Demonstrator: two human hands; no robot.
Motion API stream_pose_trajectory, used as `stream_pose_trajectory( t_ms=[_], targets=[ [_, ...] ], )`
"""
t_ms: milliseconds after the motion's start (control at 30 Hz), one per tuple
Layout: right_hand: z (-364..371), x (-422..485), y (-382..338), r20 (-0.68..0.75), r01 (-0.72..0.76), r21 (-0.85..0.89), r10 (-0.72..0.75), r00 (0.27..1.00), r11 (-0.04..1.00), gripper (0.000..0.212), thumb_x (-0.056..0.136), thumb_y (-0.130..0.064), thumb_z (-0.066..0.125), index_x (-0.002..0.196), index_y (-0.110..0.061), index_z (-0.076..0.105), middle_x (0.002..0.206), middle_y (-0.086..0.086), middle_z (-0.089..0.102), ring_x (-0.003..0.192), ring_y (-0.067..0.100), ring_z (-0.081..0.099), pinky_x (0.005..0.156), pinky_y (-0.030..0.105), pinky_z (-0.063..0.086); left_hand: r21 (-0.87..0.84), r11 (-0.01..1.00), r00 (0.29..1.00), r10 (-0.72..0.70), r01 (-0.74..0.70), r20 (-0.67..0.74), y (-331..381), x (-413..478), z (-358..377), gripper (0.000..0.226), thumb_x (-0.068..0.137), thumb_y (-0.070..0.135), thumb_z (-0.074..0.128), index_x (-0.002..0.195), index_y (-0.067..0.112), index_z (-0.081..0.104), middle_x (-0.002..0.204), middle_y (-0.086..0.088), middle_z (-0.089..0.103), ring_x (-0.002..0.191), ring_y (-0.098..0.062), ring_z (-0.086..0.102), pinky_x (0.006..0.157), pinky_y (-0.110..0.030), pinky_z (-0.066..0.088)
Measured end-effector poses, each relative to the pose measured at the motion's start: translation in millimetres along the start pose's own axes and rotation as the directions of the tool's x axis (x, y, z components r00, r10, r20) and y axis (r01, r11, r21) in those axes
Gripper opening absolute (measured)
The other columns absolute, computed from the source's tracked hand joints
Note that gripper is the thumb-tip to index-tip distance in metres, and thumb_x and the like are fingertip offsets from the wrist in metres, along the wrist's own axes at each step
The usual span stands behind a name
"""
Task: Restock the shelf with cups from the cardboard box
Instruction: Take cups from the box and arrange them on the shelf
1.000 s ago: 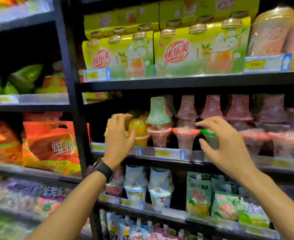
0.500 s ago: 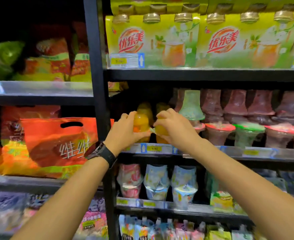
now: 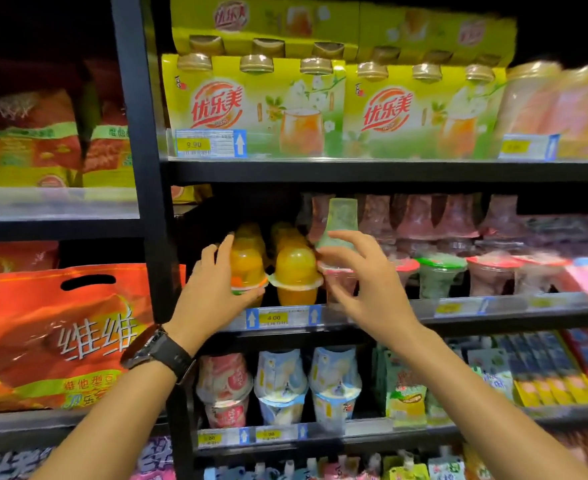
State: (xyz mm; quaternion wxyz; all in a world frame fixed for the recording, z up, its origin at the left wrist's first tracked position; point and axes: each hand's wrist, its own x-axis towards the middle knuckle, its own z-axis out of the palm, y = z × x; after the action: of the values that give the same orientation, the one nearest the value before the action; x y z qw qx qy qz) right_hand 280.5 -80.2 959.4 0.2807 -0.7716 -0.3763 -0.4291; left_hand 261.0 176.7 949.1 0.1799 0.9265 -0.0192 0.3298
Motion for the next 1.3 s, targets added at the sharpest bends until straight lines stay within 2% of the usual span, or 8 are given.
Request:
stream_pose_trajectory(
  t_ms=[133,233,400,567,700,867,1100,1300],
  targets=[
    [-56.3,-27.2,53.7,-0.213,-0.205,-0.077,0.185,0.959,0.976,0.034,0.080,-0.004,0.069,0.112,-0.013,0.063,0.114,0.000,0.052,0.110,0.019,0.053,0.094,0.031,0.044,0.012,0.987,0.945,0.158,-0.161,-0.286,30.1,-3.4,0.5,0.084,0.082,0.038,0.072,0.150,0.014,0.030,0.148,-0.011,0.034,0.137,-0.029,0.034,0.113,-0.042,0.035],
    [-72.9,-32.2,97.7,-0.042,-0.276,-0.263,0.274,0.961,0.924,0.047,0.079,-0.021,0.074,0.124,-0.019,0.059,0.122,0.000,0.053,0.115,0.022,0.051,0.096,0.040,0.046,0.034,0.951,0.895,0.302,-0.308,-0.329,76.9,-3.7,11.1,0.066,0.082,0.027,0.071,0.140,0.012,0.044,0.138,-0.009,0.043,0.126,-0.027,0.043,0.107,-0.040,0.040],
    [-60.0,-29.4,118.8,0.229,-0.110,-0.325,0.191,0.955,0.939,0.042,0.082,-0.021,0.072,0.123,-0.024,0.062,0.123,-0.004,0.061,0.114,0.022,0.055,0.096,0.039,0.046,0.029,0.870,0.856,0.489,-0.492,-0.167,156.0,-1.5,58.1,0.048,0.078,0.027,0.072,0.123,0.022,0.056,0.121,0.002,0.053,0.111,-0.022,0.052,0.092,-0.036,0.045],
    [-75.4,-31.7,135.0,0.151,-0.120,-0.230,0.157,0.976,0.966,0.045,0.078,-0.009,0.066,0.120,-0.023,0.061,0.123,-0.006,0.059,0.114,0.017,0.052,0.093,0.033,0.047,0.080,0.882,0.881,0.469,-0.463,-0.064,218.6,18.8,103.6,0.048,0.078,0.022,0.073,0.123,0.021,0.057,0.115,0.002,0.056,0.104,-0.023,0.053,0.087,-0.036,0.046],
    [-127.8,-46.5,187.8,0.024,-0.206,-0.269,0.221,0.975,0.941,0.049,0.077,-0.023,0.070,0.125,-0.022,0.060,0.125,-0.002,0.056,0.117,0.019,0.050,0.101,0.036,0.042,0.196,0.892,0.897,0.431,-0.407,-0.096,234.5,33.5,121.0,0.055,0.075,0.027,0.076,0.126,0.024,0.055,0.118,0.003,0.057,0.106,-0.023,0.053,0.088,-0.034,0.044],
    [-165.9,-67.8,256.8,0.217,-0.198,-0.429,0.314,0.924,0.881,0.047,0.081,-0.037,0.072,0.126,-0.030,0.061,0.124,-0.002,0.061,0.116,0.023,0.057,0.106,0.044,0.039,0.270,0.869,0.892,0.447,-0.414,-0.070,269.1,46.7,139.3,0.059,0.086,0.041,0.067,0.139,0.026,0.046,0.127,0.003,0.056,0.114,-0.023,0.051,0.097,-0.036,0.036],
    [-168.7,-72.7,274.1,0.245,-0.091,-0.330,0.178,0.953,0.940,0.056,0.081,-0.035,0.073,0.134,-0.028,0.056,0.131,0.001,0.056,0.119,0.024,0.053,0.104,0.040,0.039,0.228,0.902,0.923,0.383,-0.368,-0.025,297.3,56.3,166.3,0.045,0.089,0.031,0.068,0.131,0.027,0.055,0.125,0.005,0.058,0.110,-0.020,0.053,0.092,-0.034,0.040],
    [-203.5,-77.0,294.8,0.190,-0.170,-0.311,0.236,0.953,0.935,0.064,0.073,-0.052,0.068,0.130,-0.026,0.059,0.129,0.002,0.055,0.119,0.023,0.051,0.101,0.044,0.041,0.320,0.891,0.931,0.360,-0.323,-0.063,292.8,52.2,161.2,0.059,0.087,0.051,0.064,0.140,0.030,0.047,0.128,0.007,0.054,0.116,-0.021,0.050,0.104,-0.039,0.032]
  ],
)
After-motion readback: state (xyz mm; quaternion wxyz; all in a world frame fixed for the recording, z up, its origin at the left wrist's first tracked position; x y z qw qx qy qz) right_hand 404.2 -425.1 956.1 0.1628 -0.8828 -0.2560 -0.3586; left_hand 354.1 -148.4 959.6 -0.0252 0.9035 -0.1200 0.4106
